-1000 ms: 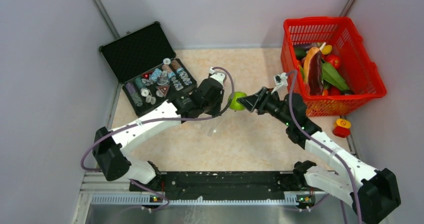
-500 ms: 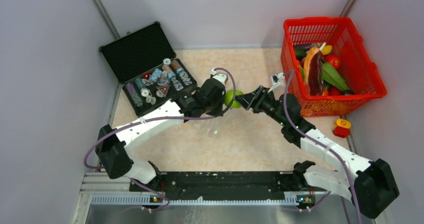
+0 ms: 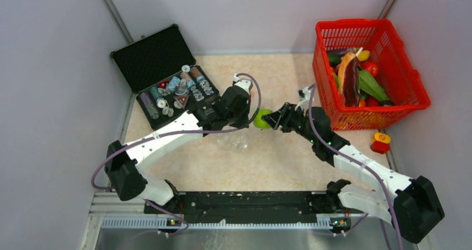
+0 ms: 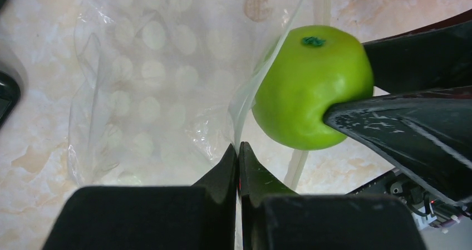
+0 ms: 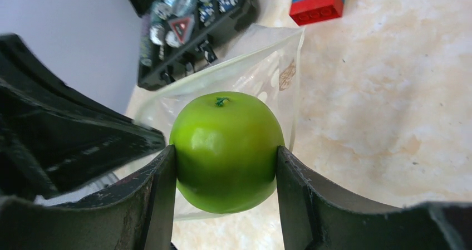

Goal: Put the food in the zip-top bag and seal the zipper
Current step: Place the fake fruit in the zipper food storage bag.

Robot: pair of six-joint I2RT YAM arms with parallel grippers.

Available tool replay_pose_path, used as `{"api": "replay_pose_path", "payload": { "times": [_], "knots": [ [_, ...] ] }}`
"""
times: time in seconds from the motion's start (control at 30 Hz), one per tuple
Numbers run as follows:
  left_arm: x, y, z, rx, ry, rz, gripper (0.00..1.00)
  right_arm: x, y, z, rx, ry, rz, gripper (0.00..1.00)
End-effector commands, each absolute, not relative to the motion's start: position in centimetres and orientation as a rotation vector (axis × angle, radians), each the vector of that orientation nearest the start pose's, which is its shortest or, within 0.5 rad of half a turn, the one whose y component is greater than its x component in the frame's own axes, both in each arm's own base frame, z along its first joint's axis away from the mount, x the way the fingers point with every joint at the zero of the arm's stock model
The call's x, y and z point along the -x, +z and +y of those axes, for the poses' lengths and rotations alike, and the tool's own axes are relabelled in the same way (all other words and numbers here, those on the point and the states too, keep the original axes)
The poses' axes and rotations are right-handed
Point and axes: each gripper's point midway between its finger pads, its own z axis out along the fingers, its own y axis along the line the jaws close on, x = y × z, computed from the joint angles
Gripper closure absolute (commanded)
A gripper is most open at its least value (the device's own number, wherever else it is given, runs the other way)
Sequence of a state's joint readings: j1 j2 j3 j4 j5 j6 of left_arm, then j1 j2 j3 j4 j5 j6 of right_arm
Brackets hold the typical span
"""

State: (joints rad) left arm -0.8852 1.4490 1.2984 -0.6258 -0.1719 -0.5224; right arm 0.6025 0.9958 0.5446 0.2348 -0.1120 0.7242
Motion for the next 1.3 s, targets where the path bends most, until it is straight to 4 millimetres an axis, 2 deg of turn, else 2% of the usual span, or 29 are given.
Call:
{"api": "replay_pose_path", "payload": {
  "times": [0.0,0.07,0.2,0.27,0.33,0.5,0.73,0.87,0.93,1.03,1.07,1.2,1.27],
  "knots": [
    [-26.2,24.5,-31.0,-0.295,-0.623,2.229,1.00,-27.1,20.6,24.4,0.045,0.924,1.925,0.81],
    [-26.3,24.8,-31.1,-0.293,-0.636,2.213,1.00,-27.2,20.4,24.5,0.073,0.901,1.942,0.79],
    [-26.2,24.9,-31.4,-0.303,-0.654,2.213,1.00,-26.9,21.9,25.2,0.134,0.926,1.896,0.73],
    [-26.1,24.9,-31.5,-0.306,-0.659,2.213,1.00,-26.9,22.6,25.5,0.144,0.938,1.880,0.63],
    [-26.2,24.9,-31.3,-0.302,-0.652,2.214,1.00,-26.8,23.1,25.7,0.155,0.957,1.871,0.47],
    [-26.5,25.3,-30.2,-0.270,-0.601,2.194,1.00,-26.2,24.5,26.3,0.164,1.028,1.825,0.27],
    [-26.9,26.4,-28.9,-0.218,-0.574,2.148,1.00,-25.5,26.3,26.6,0.198,1.067,1.798,0.23],
    [-27.1,26.4,-28.0,-0.186,-0.540,2.143,1.00,-24.9,29.4,26.0,0.201,1.088,1.706,0.24],
    [-27.2,26.4,-27.6,-0.175,-0.531,2.142,1.00,-24.7,31.0,25.2,0.206,1.054,1.678,0.24],
    [-27.4,26.2,-27.0,-0.164,-0.511,2.141,1.00,-25.0,34.0,22.7,0.172,0.926,1.618,0.24],
    [-27.3,26.0,-26.9,-0.165,-0.508,2.145,1.00,-25.2,34.4,21.8,0.156,0.877,1.615,0.24],
    [-27.1,25.5,-27.2,-0.184,-0.521,2.161,1.00,-26.4,36.2,17.3,0.038,0.631,1.599,0.24],
    [-27.0,25.5,-27.4,-0.193,-0.530,2.163,1.00,-27.3,36.5,14.4,-0.044,0.470,1.619,0.24]
  ]
}}
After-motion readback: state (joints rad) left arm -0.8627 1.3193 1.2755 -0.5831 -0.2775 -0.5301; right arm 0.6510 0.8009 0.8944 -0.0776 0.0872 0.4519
